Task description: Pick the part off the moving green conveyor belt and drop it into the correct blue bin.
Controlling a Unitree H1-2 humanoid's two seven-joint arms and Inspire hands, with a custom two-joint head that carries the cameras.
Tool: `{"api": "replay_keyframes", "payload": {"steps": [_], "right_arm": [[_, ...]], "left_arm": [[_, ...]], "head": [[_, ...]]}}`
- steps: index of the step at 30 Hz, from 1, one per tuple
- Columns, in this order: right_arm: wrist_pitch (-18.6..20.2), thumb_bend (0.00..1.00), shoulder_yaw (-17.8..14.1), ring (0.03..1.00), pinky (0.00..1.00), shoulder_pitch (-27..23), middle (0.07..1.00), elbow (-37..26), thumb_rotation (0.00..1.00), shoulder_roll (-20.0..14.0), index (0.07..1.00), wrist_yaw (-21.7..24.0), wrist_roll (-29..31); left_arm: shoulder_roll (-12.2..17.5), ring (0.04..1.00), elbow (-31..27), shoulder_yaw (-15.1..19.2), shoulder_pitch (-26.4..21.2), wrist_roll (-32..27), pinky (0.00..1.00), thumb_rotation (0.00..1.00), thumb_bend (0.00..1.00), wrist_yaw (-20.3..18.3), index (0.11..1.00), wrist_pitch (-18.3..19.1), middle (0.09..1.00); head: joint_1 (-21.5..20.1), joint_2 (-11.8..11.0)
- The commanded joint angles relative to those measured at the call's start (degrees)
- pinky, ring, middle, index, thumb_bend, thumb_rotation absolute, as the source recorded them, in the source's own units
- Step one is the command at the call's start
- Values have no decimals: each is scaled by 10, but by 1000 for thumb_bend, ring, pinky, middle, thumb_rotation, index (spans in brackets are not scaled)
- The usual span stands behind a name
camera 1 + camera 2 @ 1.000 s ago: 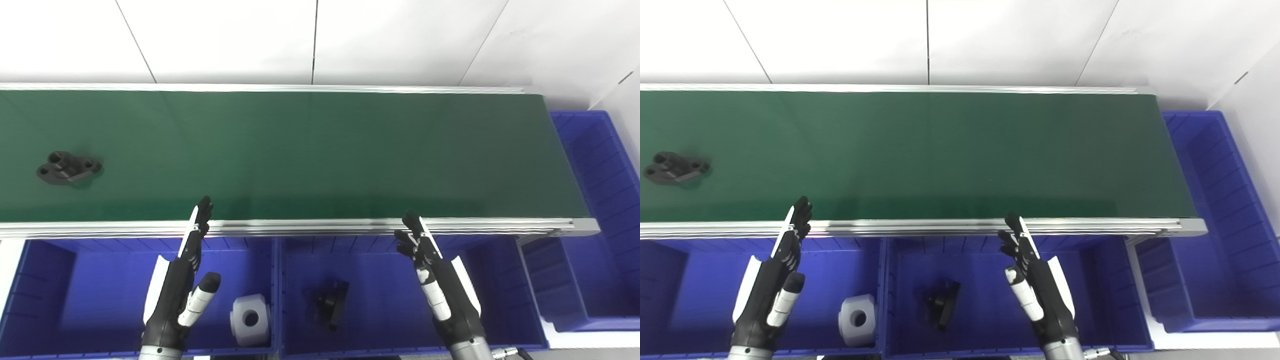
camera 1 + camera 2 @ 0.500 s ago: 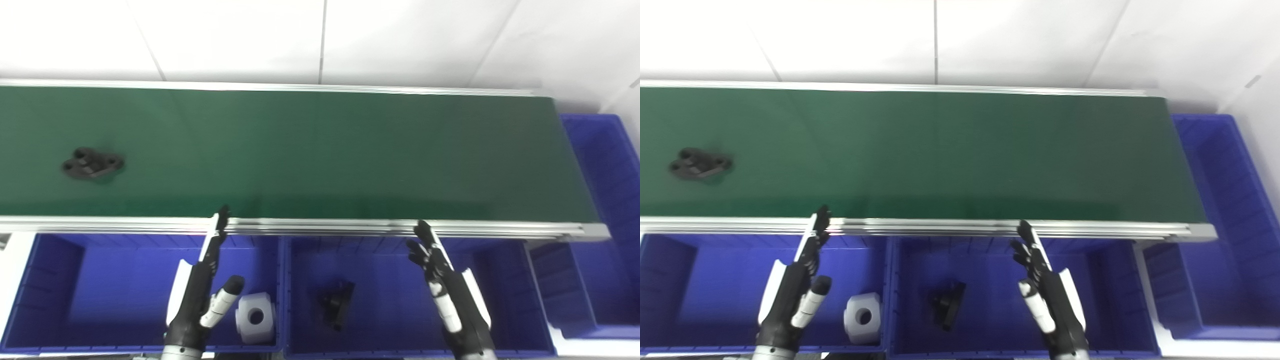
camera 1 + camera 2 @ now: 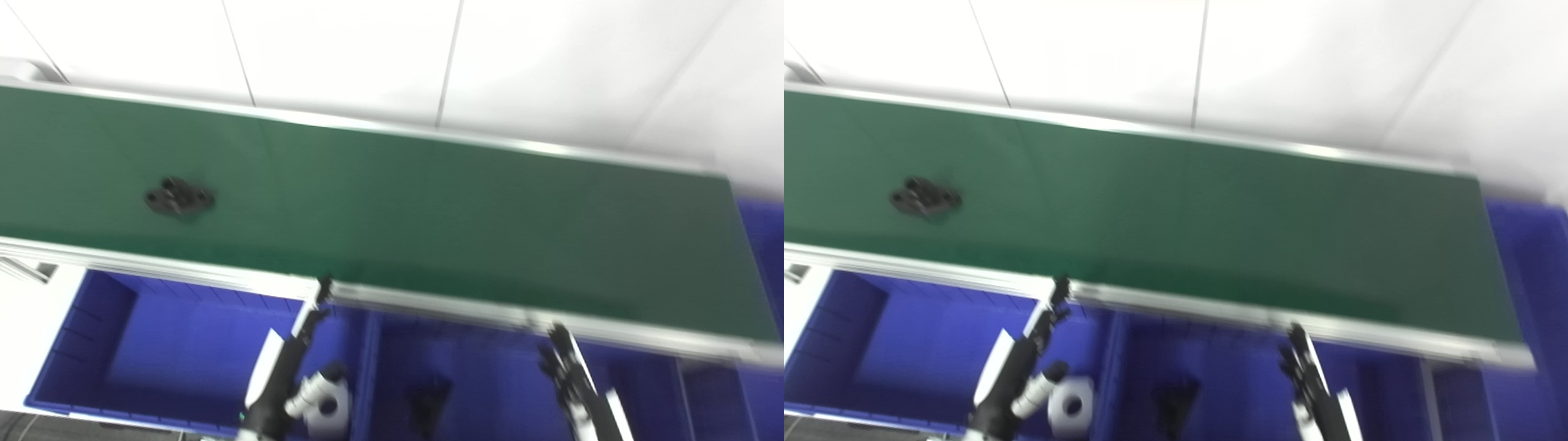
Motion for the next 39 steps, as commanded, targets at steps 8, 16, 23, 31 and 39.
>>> {"api": "replay_keyframes", "payload": {"steps": [8, 16, 23, 31, 39], "right_arm": [[-59, 860, -9, 967, 967, -13, 999, 42, 955, -3, 1000, 17, 25], [-66, 869, -11, 976, 964, -21, 1000, 56, 946, -1, 1000, 22, 25], [-68, 871, -13, 991, 979, -25, 1000, 66, 953, -4, 1000, 29, 35], [-64, 911, -22, 998, 975, -32, 1000, 73, 946, -8, 1000, 35, 40], [-57, 914, -28, 1000, 986, -33, 1000, 70, 952, -18, 1000, 43, 53]], "left_arm": [[-4, 1000, 39, -6, -14, 11, 952, 935, 796, 29, 1000, -39, 1000], [-3, 1000, 46, -7, -19, 11, 866, 929, 797, 30, 1000, -37, 1000], [1, 1000, 62, -18, -29, 22, 868, 922, 795, 48, 1000, -42, 1000], [-3, 1000, 73, -29, -36, 27, 781, 931, 786, 63, 1000, -42, 1000], [-15, 971, 69, -32, -34, 45, 691, 952, 776, 70, 1000, -35, 1000]], "head": [[18, -54], [26, -60], [53, -81], [74, -78], [127, -67]]}}
